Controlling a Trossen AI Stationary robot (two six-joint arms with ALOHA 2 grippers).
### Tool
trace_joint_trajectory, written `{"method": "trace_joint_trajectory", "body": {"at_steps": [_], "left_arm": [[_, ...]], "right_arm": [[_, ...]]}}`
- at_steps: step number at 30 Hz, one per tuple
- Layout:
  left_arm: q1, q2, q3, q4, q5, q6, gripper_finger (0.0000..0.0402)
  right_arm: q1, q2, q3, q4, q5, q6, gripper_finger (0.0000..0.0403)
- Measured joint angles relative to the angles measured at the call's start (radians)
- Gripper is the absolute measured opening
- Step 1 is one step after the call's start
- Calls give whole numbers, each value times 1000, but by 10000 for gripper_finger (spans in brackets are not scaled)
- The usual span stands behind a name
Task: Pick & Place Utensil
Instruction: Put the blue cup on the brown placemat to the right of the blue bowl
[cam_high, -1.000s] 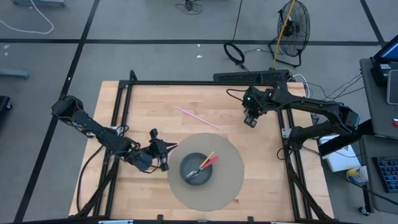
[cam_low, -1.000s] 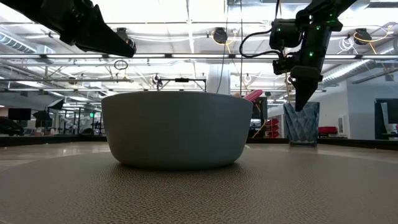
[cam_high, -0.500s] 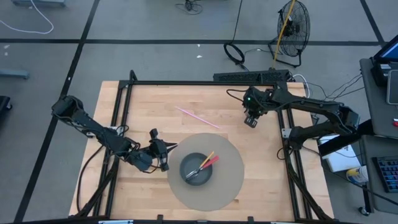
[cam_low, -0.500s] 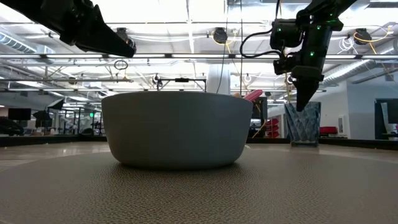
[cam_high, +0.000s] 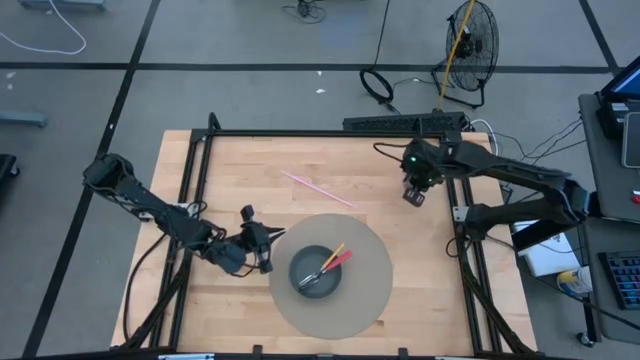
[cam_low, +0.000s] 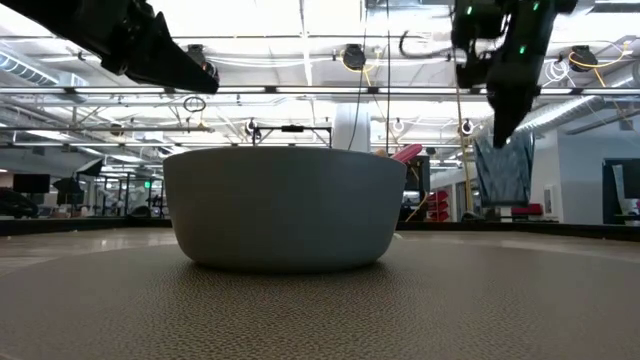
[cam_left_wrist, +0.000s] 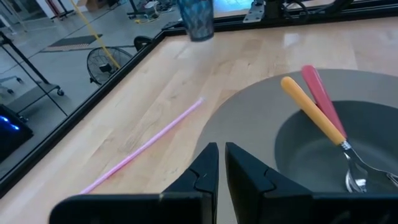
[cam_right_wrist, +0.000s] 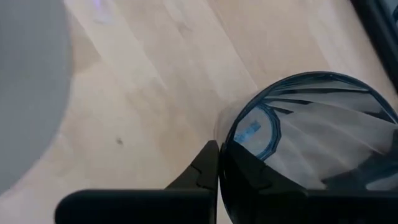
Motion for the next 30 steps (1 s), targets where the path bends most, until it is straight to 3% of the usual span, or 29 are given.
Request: {"method": "trace_joint_trajectory", "body": {"at_steps": [10, 30], "left_arm": [[10, 0, 0, 0, 0, -6, 35], [9, 0, 0, 12, 0, -10, 35]], "right_arm": [[190, -30, 122, -66, 0, 114, 5], [527, 27, 133, 180, -14, 198, 6]]}}
